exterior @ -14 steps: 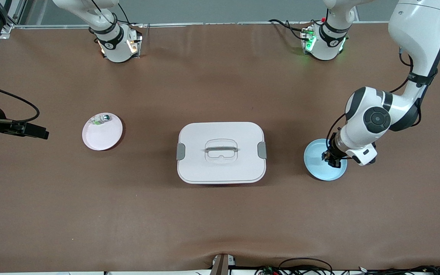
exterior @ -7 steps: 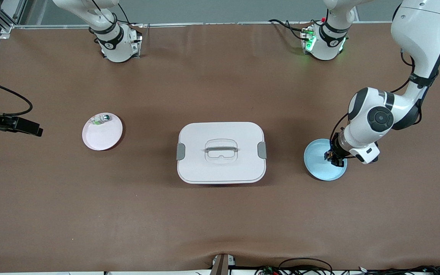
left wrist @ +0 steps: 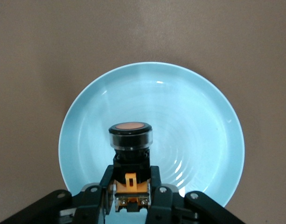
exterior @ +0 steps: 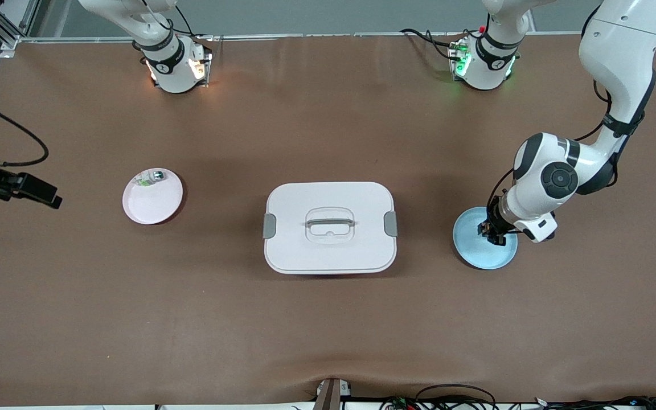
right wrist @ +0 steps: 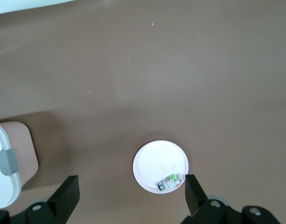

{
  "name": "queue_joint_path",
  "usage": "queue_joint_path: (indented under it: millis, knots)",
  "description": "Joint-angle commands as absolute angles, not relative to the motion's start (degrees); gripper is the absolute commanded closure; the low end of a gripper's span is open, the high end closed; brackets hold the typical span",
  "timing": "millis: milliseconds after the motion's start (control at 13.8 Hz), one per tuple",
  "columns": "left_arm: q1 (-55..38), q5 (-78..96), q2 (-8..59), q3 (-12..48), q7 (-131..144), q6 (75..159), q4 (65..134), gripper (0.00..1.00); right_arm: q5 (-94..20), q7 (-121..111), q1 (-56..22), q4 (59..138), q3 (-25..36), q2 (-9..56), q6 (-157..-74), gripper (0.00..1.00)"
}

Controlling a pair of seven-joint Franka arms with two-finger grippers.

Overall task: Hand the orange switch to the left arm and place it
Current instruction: 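Lower the switch onto the blue plate with the left gripper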

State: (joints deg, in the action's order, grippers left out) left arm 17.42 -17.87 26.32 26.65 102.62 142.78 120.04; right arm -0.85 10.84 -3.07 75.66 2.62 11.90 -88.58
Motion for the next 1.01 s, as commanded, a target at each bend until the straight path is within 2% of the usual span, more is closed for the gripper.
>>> queue_joint_path:
  millis: [0,722,867,939]
  knots:
    - [18.19,-19.07,26.63,27.25,103.36,144.75,120.76,0.98,-1.41,11.69,-1.06,84.11,1.76,5.45,-91.14,0.0]
    - [18.9,-22.32,30.15,27.16,102.92,148.45,120.06,0.93,-1.41,15.12,-0.62,84.46,1.67,4.83,-90.88,0.0]
    - [18.9,-22.94,30.15,27.16,103.01,148.45,120.06,0.87,-1.41,13.28,-0.62,84.46,1.67,4.83,-89.48,0.0]
    - [18.9,-23.03,30.15,27.16,102.92,148.45,120.06,0.81,-1.41,11.1,-0.62,84.46,1.76,4.83,-89.21,0.0]
